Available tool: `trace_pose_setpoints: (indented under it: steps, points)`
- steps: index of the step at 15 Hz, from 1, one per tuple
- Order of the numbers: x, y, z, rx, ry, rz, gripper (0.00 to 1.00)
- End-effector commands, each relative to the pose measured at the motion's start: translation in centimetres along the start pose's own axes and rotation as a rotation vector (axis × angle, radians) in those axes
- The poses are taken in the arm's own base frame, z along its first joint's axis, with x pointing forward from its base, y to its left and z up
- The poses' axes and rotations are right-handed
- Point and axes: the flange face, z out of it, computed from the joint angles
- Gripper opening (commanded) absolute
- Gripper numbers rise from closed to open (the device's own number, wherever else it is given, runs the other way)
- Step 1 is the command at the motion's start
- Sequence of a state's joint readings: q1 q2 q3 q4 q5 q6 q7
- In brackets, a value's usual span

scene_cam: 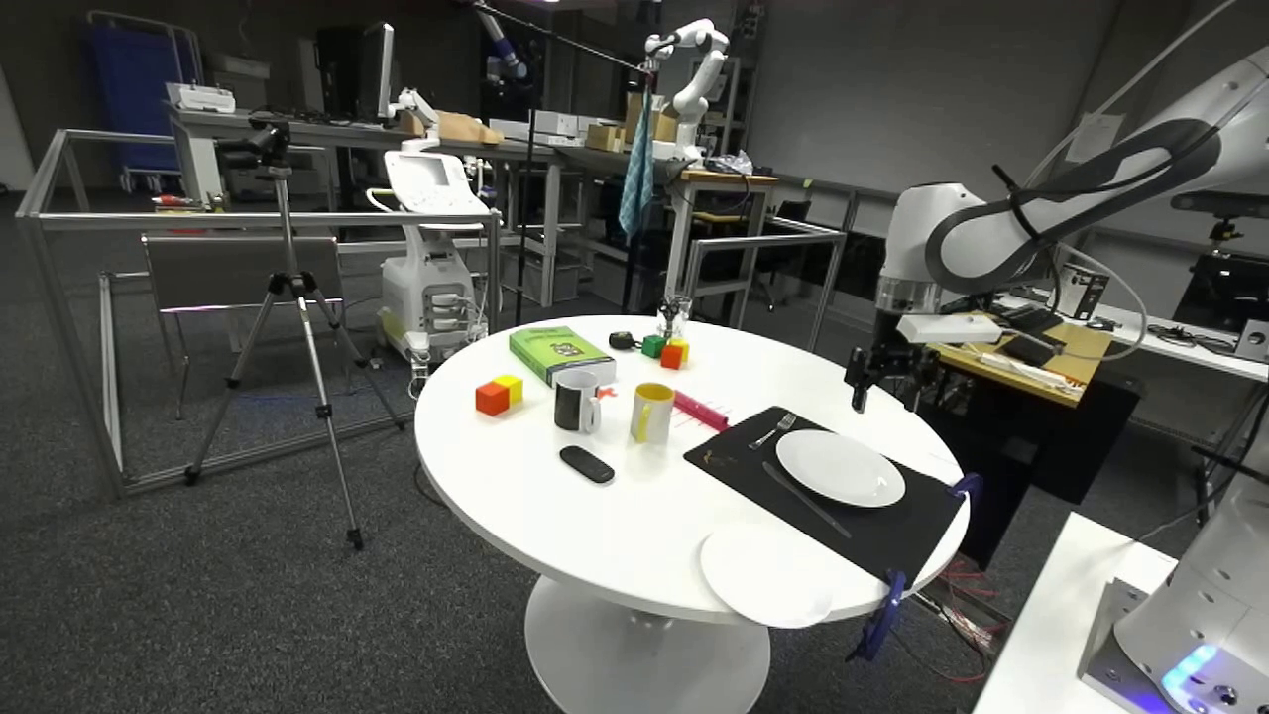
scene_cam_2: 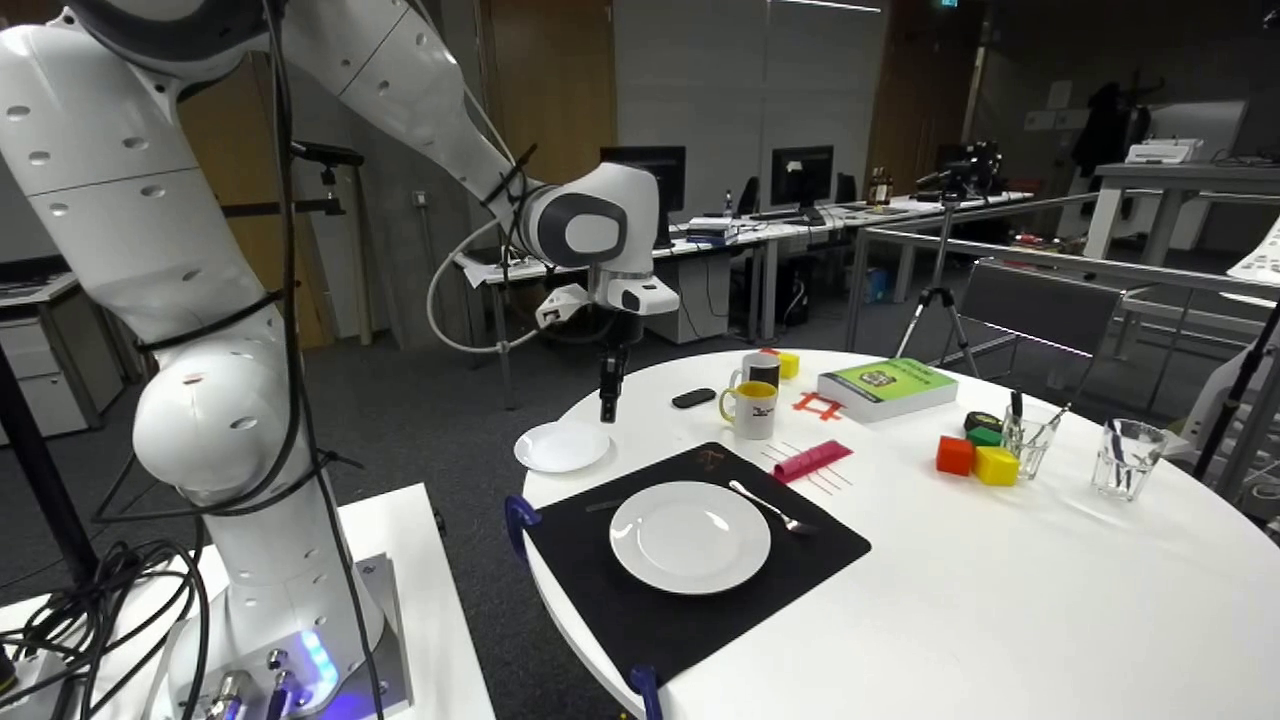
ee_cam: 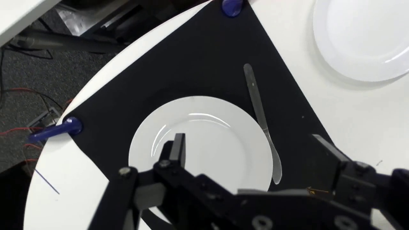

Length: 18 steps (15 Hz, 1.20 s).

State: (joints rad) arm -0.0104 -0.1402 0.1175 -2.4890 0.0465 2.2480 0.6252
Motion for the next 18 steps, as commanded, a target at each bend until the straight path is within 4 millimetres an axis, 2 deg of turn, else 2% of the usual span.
trace_pose_setpoints:
  steps: [1,4,6,13,16,18]
  points:
    - [-0.9,-2.9,2.9,-0.025,-0.079,0.125,1.0]
    - [-2.0,-4.5,4.9,-0.007,-0.151,0.135,1.0]
    - [-2.1,-5.0,6.1,0.015,-0.116,0.139,1.0]
    - [-2.2,-5.6,8.5,0.015,0.051,0.107,1.0]
    - [-2.3,-5.2,9.7,0.035,0.054,0.121,1.0]
    - [-2.1,-5.4,9.5,0.024,0.033,0.113,1.0]
